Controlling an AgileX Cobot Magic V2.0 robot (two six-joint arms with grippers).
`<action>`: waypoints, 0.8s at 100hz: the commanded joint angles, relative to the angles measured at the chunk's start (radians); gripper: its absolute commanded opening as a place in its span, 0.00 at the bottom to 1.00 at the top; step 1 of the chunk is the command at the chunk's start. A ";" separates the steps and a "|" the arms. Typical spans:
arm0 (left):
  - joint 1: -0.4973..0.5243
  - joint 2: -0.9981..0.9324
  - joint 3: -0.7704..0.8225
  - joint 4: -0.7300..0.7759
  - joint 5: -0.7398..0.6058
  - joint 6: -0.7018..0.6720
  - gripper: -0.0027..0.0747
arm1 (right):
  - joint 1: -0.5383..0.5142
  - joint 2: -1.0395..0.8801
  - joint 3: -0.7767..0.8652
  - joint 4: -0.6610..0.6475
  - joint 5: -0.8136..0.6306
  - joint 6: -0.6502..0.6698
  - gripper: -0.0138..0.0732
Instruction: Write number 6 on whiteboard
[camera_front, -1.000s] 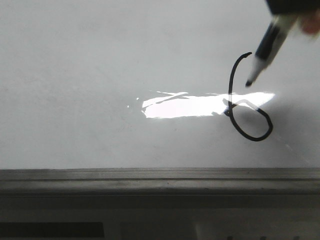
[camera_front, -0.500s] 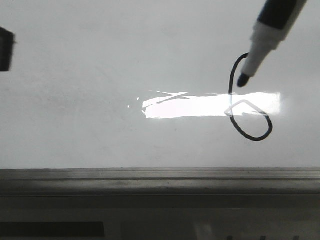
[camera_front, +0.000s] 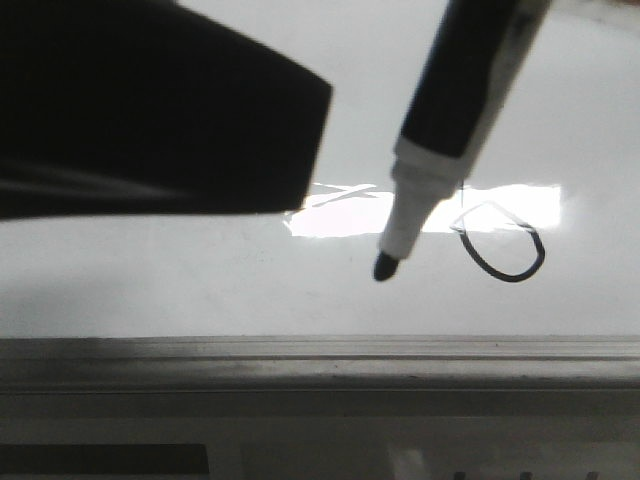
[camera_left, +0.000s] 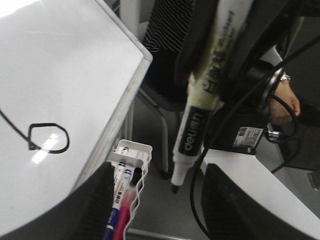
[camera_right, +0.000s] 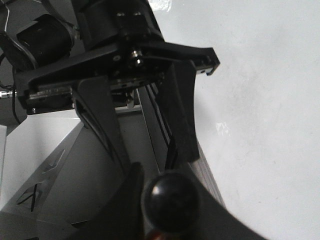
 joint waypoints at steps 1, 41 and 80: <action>0.002 0.021 -0.039 -0.059 0.103 0.047 0.51 | 0.000 -0.001 -0.032 0.013 -0.090 -0.012 0.08; 0.002 0.041 -0.039 -0.057 0.089 0.355 0.51 | 0.000 0.006 -0.032 0.013 -0.110 -0.012 0.08; 0.002 0.041 -0.039 -0.136 0.011 0.355 0.51 | 0.000 0.036 -0.032 0.013 -0.124 -0.012 0.08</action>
